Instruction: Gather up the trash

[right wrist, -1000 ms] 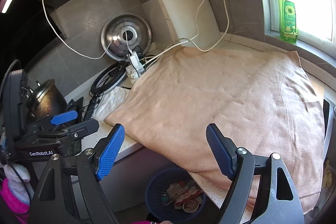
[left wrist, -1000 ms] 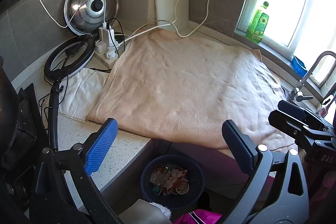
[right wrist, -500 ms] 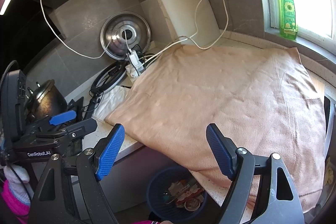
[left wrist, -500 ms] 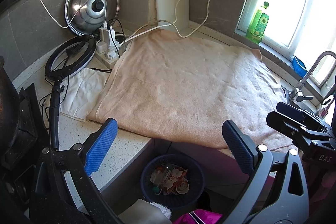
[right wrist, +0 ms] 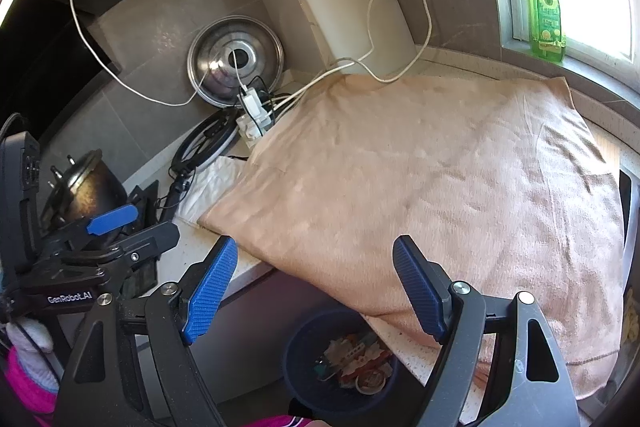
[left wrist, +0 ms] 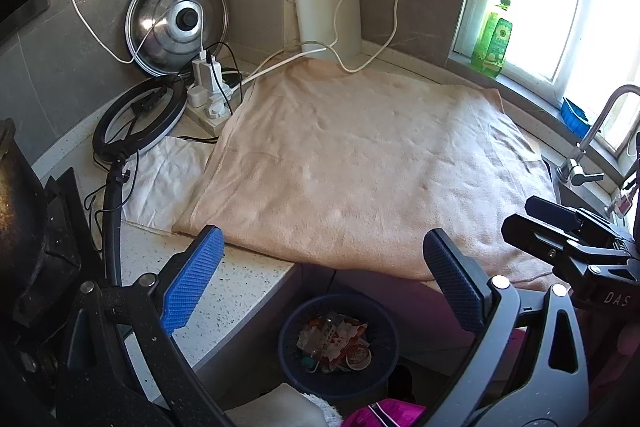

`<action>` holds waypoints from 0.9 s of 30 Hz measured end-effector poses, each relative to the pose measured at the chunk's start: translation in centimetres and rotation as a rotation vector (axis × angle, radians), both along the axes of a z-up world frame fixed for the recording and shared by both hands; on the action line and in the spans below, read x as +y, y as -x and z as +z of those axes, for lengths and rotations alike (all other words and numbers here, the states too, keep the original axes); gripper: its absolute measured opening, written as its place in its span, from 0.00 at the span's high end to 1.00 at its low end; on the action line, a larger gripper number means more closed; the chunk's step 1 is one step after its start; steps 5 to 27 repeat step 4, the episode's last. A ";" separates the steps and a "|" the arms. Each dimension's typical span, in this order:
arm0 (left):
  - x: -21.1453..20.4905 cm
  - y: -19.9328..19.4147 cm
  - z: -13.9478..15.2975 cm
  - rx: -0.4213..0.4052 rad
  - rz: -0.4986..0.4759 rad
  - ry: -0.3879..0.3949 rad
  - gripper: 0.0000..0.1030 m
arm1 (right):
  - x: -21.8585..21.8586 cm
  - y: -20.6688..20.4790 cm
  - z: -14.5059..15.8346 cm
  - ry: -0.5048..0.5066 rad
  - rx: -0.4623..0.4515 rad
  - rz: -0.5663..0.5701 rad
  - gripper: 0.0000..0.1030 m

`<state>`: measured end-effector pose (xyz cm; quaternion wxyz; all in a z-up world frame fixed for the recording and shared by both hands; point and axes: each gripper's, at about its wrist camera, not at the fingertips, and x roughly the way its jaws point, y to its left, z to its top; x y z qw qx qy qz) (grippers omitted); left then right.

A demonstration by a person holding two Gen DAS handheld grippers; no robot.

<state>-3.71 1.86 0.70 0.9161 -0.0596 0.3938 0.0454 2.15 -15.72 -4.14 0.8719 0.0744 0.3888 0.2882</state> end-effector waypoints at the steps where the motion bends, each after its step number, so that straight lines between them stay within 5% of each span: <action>1: 0.0 -0.1 0.0 -0.002 0.000 -0.002 0.01 | 0.0 0.0 0.0 -0.002 0.002 -0.001 0.23; 27: 0.1 -0.2 0.0 0.002 0.006 -0.001 0.01 | -0.1 0.0 -0.1 -0.006 0.007 -0.005 0.22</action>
